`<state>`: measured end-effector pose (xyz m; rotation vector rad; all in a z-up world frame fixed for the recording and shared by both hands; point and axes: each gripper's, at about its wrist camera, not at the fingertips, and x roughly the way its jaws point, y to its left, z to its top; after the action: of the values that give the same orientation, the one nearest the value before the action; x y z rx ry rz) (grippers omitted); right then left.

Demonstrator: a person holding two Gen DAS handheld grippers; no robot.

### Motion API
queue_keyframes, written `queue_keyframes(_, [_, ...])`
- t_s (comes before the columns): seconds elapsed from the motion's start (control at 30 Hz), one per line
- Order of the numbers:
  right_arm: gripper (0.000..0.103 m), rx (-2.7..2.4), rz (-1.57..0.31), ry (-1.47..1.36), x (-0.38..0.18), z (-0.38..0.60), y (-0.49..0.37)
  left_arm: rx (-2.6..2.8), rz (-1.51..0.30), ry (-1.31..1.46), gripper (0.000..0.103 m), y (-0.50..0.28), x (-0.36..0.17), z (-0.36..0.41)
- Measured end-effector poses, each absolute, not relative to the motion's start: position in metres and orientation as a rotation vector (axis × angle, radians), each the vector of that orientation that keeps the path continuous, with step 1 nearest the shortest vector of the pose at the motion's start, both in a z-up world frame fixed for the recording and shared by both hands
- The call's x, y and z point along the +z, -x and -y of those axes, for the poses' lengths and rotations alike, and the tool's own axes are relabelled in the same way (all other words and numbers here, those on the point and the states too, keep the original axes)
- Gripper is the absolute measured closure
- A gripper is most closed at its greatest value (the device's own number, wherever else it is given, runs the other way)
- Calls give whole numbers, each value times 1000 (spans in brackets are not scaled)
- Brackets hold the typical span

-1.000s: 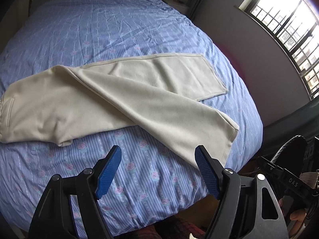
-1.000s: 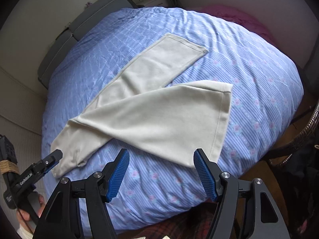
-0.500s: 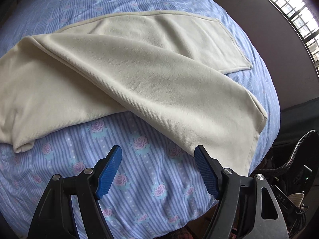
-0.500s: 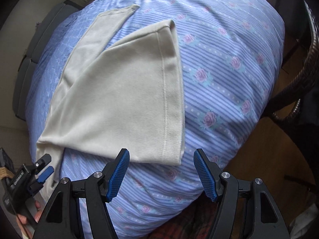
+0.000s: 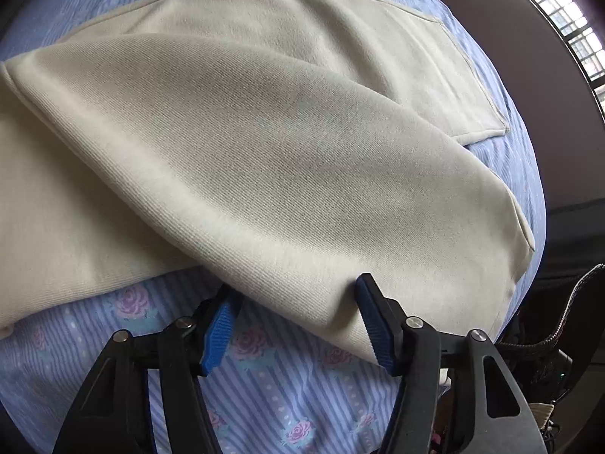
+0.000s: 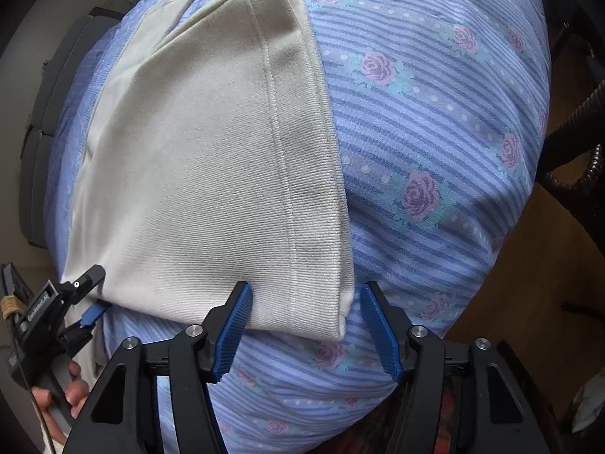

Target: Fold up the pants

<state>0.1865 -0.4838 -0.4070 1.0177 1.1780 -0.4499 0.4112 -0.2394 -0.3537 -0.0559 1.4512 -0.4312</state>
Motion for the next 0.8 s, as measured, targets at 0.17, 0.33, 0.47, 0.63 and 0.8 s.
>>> queue_keyframes(0.17, [89, -432, -1164, -1018, -384, 490, -192, -496, -1425, 73, 85, -414, -330, 246])
queue_keyframes(0.33, [90, -403, -978, -1022, -300, 509, -195, -571, -1341, 58, 87, -416, -276, 251])
queue_keyframes(0.47, [90, -398, -813, -943, -224, 535, -225, -593, -1270, 106, 89, -437, -239, 255])
queue_keyframes(0.63, [91, -350, -669, -887, -167, 565, -289, -592, -1188, 131, 89, -479, -204, 271])
queue_keyframes(0.8, [91, -301, -648, -847, -157, 595, -359, -534, -1191, 159, 89, -526, -202, 289])
